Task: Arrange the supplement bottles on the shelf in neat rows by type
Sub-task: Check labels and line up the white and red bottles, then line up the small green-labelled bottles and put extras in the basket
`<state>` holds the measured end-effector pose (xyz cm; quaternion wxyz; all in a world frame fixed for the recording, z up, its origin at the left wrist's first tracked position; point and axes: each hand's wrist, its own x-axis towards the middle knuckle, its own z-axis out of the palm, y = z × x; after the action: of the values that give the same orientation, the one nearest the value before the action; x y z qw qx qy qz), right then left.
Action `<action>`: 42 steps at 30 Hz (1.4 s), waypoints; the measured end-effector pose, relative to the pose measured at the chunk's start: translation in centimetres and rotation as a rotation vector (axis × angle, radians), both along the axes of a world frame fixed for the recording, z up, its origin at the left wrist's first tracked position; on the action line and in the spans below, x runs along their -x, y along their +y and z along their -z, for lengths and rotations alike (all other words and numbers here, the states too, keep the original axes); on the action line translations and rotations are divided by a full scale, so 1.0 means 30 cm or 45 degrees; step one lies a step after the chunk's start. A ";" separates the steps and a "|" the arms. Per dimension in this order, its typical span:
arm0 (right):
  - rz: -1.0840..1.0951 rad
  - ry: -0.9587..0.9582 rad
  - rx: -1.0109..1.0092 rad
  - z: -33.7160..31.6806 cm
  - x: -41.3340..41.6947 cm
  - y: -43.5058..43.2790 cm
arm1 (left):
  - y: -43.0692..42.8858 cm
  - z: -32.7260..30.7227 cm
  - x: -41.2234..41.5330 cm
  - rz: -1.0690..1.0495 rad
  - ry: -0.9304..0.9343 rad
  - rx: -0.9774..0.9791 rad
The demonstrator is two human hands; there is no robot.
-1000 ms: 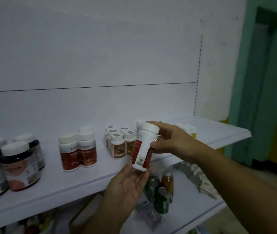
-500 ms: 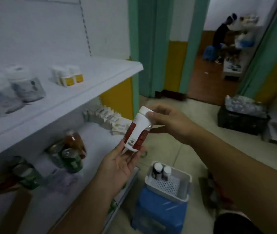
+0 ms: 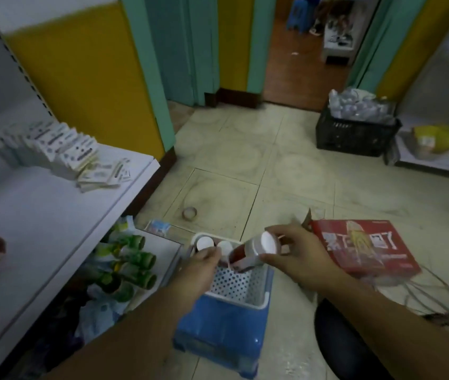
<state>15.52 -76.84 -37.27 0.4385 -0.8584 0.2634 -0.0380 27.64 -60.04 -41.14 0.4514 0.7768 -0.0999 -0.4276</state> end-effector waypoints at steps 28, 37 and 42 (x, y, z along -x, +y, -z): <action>-0.934 0.389 0.791 -0.162 -0.217 0.188 | 0.191 -0.646 -0.109 0.676 -1.571 -0.364; -1.238 -0.145 0.990 -0.768 -0.368 0.659 | 0.696 -1.240 0.025 0.162 -1.547 -0.582; -1.306 -0.828 0.994 -0.969 -0.422 1.028 | 1.113 -1.413 0.162 -0.294 -1.662 -0.732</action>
<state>28.17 -46.01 -8.20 0.1188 -0.9133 -0.3494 -0.1724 22.79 -26.64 1.25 0.1198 0.9675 -0.1498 0.1645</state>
